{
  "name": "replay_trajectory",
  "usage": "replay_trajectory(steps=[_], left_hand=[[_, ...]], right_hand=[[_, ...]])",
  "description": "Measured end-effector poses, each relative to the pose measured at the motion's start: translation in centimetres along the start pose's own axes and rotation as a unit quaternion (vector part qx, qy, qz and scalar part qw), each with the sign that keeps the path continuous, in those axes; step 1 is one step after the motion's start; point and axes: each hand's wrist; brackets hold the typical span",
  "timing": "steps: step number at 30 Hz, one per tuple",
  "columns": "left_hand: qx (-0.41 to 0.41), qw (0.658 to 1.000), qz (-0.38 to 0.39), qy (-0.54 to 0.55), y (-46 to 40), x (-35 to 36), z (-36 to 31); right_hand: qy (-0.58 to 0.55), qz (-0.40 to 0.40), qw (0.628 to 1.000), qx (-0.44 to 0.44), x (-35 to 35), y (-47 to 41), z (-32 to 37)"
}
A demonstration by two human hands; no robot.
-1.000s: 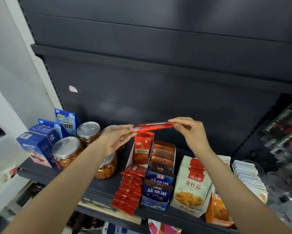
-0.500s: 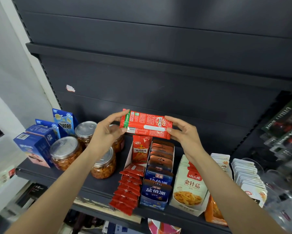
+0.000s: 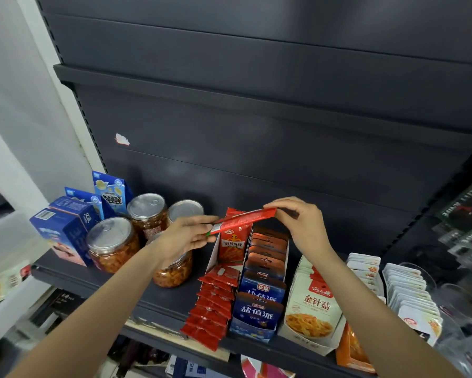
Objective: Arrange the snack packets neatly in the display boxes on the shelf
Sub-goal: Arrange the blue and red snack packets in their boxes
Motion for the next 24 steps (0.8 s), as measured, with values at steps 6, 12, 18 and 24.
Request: replay_trajectory(steps=[6, 12, 18, 24], left_hand=[[-0.022, 0.974, -0.017, -0.226, -0.7, -0.6, 2.2], [-0.007, 0.947, 0.054, -0.317, -0.7, -2.0, 1.9], [-0.069, 0.933, 0.178, -0.305, -0.8, -2.4, 3.9], [-0.022, 0.925, 0.126, -0.357, -1.0, -2.4, 4.8]], right_hand=[[0.125, 0.01, 0.992, 0.011, 1.0, -0.8, -0.1], [0.267, 0.09, 0.959, 0.033, 3.9, -1.7, -0.6], [0.34, 0.132, 0.931, 0.025, 6.2, -2.3, -1.7], [0.358, 0.123, 0.925, 0.022, 7.1, -2.8, -3.5]])
Point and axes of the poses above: each hand's wrist, its own y-axis away from the middle knuckle, its own x-axis out of the palm, z = x × y, and after that the axes turned 12 degrees about z, right-handed
